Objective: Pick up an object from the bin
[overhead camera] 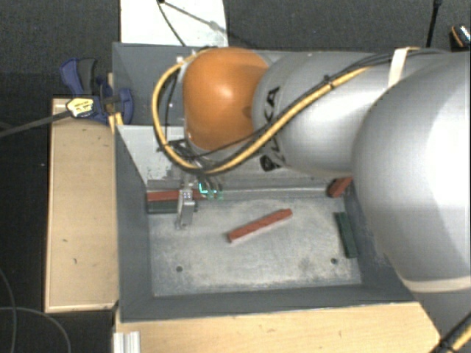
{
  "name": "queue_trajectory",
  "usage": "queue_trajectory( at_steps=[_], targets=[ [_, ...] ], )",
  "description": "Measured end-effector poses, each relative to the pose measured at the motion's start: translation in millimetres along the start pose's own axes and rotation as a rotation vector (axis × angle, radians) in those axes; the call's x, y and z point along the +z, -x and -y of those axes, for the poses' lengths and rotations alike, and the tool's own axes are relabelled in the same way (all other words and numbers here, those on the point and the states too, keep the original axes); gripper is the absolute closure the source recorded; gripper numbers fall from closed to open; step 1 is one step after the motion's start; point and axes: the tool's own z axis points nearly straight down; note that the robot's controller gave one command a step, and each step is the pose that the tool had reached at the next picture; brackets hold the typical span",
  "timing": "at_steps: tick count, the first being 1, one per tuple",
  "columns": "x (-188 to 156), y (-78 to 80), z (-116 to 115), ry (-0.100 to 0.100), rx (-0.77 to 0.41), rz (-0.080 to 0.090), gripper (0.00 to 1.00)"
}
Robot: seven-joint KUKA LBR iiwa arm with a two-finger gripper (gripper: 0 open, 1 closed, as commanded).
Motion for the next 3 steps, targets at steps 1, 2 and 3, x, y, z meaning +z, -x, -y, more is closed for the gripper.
queue_trajectory(
  at_steps=[1, 2, 3],
  targets=[
    [100.8, 6.2, 24.8, -0.002, -0.188, 0.001, 0.00],
    [72.2, -89.6, 111.3, -0.004, -0.295, 0.001, 0.00],
    [0.8, -46.9, 142.2, -0.001, -0.257, 0.017, 0.00]
  ],
)
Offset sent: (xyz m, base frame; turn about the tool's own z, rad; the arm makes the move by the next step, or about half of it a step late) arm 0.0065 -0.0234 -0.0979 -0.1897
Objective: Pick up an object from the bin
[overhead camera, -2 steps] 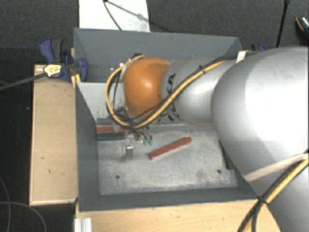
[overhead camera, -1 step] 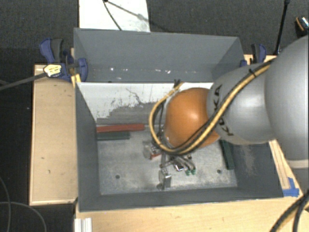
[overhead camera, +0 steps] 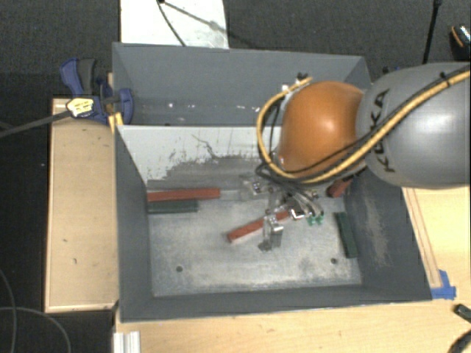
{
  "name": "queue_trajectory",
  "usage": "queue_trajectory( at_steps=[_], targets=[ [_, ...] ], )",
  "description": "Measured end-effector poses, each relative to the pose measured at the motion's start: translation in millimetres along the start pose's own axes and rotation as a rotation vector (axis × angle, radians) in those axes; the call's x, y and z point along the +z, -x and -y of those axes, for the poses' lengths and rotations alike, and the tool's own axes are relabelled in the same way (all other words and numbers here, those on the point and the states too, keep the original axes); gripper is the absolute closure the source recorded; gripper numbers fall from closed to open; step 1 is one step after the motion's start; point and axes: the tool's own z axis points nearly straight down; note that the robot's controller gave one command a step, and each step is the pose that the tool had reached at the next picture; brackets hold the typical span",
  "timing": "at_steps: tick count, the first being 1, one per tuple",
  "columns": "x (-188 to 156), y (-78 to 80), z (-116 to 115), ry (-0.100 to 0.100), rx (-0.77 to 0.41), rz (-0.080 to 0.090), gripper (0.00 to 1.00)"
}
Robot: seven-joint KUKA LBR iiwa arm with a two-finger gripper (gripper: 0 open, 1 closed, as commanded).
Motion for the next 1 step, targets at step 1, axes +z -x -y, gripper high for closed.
queue_trajectory(
  at_steps=[1],
  targets=[
    [99.9, 28.5, 22.6, 0.004, -0.242, -0.014, 0.00]
  ],
)
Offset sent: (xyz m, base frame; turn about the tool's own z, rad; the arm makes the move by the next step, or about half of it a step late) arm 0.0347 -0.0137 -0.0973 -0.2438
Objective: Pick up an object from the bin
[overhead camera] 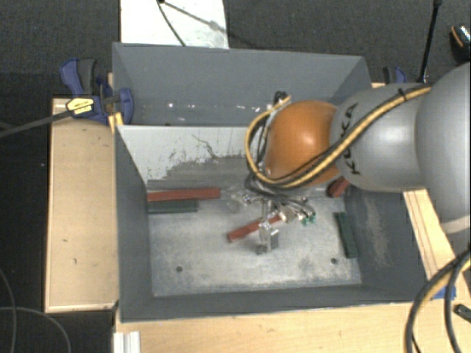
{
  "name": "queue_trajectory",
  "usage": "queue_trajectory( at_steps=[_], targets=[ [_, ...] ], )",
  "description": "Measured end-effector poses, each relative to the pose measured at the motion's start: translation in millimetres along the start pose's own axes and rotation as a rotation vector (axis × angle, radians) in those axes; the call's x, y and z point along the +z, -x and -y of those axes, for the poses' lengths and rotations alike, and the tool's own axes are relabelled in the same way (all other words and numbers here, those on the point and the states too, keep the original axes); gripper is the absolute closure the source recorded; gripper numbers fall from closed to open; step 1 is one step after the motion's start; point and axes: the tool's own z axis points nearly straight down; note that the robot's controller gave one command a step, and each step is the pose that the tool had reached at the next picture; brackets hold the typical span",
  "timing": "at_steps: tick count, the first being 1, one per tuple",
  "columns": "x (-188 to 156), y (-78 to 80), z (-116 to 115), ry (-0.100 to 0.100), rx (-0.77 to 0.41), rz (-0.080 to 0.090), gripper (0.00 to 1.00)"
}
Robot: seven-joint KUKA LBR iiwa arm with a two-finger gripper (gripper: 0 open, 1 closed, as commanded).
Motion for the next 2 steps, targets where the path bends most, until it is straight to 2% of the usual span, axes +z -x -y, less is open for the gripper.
queue_trajectory(
  at_steps=[1, 2],
  targets=[
    [-3.2, 1.2, -0.5, 0.000, 0.005, 0.004, 1.00],
    [-150.7, 36.0, -52.2, -0.004, -0.371, 0.012, 1.00]
  ],
)
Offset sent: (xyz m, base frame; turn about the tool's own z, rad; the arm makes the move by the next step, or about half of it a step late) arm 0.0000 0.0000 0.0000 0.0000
